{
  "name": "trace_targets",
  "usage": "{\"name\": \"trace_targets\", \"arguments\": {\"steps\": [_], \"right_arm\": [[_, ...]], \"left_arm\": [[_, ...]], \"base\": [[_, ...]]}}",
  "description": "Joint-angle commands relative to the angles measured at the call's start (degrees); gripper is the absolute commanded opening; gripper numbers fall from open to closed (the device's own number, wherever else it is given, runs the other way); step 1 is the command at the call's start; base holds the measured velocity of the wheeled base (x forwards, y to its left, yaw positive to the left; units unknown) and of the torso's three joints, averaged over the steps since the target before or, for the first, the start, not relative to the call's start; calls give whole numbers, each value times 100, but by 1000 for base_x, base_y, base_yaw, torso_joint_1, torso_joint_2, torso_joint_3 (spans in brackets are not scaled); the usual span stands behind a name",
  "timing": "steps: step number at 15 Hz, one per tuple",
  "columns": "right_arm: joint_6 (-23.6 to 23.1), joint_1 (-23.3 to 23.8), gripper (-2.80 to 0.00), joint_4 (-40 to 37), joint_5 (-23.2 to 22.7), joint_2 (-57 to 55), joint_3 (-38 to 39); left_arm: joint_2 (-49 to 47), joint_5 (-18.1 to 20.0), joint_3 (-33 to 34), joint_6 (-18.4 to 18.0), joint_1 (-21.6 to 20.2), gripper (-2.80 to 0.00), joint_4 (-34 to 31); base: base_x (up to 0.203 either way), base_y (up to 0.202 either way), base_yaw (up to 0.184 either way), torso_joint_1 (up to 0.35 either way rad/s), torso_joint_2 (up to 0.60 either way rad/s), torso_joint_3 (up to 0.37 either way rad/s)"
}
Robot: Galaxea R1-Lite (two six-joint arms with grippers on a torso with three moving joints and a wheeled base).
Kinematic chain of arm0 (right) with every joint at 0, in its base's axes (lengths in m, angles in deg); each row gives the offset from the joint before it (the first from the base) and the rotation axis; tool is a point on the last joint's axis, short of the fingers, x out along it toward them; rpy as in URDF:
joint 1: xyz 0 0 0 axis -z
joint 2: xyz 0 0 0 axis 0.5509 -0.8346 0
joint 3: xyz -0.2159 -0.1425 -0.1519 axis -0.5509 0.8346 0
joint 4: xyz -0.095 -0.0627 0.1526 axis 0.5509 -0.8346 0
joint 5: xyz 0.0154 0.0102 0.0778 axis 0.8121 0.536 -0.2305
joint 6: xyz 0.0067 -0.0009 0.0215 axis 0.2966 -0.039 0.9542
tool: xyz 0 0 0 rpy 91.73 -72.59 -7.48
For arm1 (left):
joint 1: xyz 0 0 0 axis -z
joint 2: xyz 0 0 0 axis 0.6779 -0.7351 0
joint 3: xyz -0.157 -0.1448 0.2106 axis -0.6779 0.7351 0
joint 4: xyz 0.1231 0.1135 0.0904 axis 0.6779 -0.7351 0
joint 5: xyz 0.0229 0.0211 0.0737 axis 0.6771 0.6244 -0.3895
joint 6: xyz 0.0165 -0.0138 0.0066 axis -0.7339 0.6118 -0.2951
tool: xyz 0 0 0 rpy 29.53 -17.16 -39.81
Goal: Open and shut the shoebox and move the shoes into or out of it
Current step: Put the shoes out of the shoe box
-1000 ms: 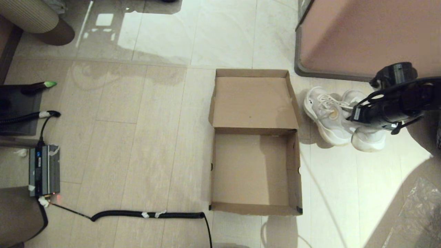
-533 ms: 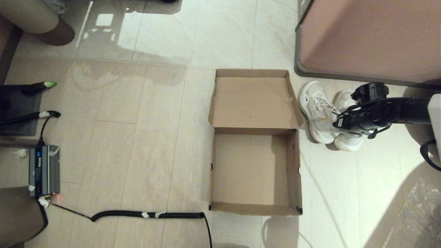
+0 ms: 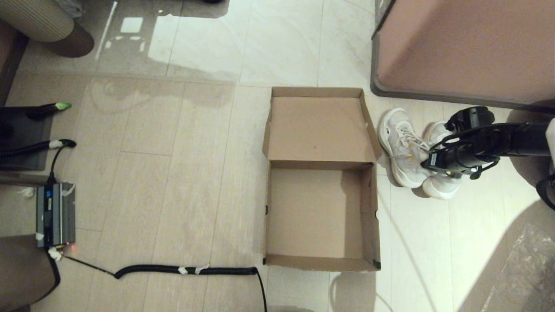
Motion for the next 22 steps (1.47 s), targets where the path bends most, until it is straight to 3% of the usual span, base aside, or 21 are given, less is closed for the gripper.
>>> {"name": "trace_targets", "arguments": {"steps": [1,6,10,13,14,22], "right_arm": [[-5,10,0,3,-1,82,72],[-98,166,0,3,-71,590,636],[-81,185,0,53,-347,1581,1808],[-20,158,0,963,-363,1857,2596],[-13,150,0,1234,-312,1874,2716],[275,151,0,1284,-255,1984,2969]], "left_arm": [[-7,0,0,0,0,-280,0],[-7,0,0,0,0,-280,0],[-7,0,0,0,0,-280,0],[-7,0,0,0,0,-280,0],[-7,0,0,0,0,-280,0],[-7,0,0,0,0,-280,0]], "base": [[0,0,0,0,0,0],[0,0,0,0,0,0],[0,0,0,0,0,0],[0,0,0,0,0,0],[0,0,0,0,0,0],[0,0,0,0,0,0]]}}
